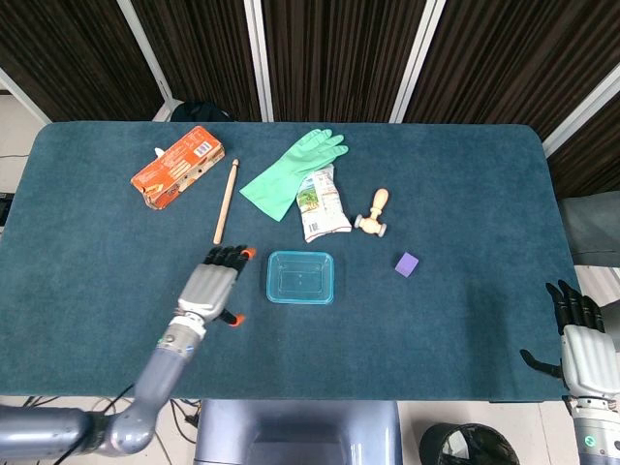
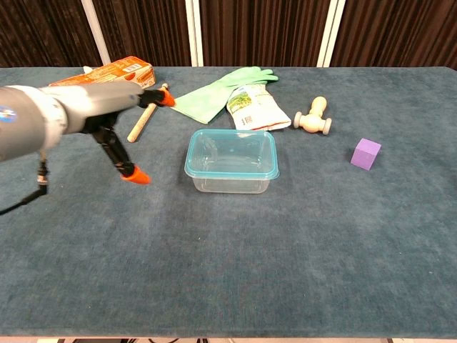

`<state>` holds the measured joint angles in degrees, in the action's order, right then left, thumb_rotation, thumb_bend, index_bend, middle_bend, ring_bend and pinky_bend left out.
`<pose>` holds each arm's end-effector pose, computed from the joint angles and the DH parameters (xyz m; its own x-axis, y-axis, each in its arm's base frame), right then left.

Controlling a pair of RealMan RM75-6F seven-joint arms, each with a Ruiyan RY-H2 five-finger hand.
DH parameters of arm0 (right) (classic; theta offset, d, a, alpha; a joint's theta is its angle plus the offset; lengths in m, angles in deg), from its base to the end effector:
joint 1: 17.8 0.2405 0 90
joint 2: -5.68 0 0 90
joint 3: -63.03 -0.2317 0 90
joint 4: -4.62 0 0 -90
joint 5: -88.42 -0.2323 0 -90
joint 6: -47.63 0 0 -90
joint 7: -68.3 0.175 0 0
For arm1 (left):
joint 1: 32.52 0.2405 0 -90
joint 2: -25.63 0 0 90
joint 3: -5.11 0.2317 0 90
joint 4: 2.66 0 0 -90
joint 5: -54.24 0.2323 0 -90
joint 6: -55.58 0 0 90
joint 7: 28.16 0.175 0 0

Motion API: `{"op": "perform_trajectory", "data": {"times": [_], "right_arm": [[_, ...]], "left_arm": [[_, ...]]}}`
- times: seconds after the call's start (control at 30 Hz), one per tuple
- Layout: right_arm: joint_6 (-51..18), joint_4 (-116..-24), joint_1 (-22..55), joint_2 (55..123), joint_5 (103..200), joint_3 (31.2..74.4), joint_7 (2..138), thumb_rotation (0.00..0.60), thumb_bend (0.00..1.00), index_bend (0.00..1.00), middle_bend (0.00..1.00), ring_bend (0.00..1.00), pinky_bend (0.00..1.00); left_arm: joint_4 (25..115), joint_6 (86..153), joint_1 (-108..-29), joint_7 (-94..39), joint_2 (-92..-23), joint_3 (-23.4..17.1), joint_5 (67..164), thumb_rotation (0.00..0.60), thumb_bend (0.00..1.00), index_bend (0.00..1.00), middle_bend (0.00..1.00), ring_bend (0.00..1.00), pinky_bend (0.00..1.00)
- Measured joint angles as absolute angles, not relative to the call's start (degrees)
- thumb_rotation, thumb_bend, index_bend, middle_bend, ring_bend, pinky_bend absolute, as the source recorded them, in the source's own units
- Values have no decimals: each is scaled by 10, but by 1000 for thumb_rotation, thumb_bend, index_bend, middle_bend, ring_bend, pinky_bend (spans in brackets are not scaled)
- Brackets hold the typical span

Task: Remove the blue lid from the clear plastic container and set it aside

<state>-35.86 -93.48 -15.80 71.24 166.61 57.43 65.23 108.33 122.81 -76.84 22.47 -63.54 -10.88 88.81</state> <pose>-0.3017 -0.2049 0.1206 0.3108 -0.0141 0.9504 -0.9380 0.1565 0.3091 -0.0561 0.3039 -0.0457 0.4163 0.3931 0.8199 0.9072 -0.2396 -0.3457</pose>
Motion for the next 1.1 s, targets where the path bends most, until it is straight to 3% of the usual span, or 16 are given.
{"op": "perform_trajectory", "data": {"times": [0.37, 0.8, 1.1], "right_arm": [[-352, -937, -156, 711, 1654, 570, 660, 600, 210, 0, 0, 0, 0], [-345, -939, -154, 710, 1643, 566, 666, 600, 210, 0, 0, 0, 0], [-341, -940, -152, 708, 1639, 564, 671, 600, 209, 0, 0, 0, 0]], "left_arm": [[993, 1279, -862, 292, -746, -156, 792, 600, 0, 0, 0, 0, 0], [909, 1292, -947, 342, -807, -228, 670, 600, 0, 0, 0, 0, 31], [864, 1291, -984, 358, -833, -251, 616, 600, 0, 0, 0, 0, 37]]}}
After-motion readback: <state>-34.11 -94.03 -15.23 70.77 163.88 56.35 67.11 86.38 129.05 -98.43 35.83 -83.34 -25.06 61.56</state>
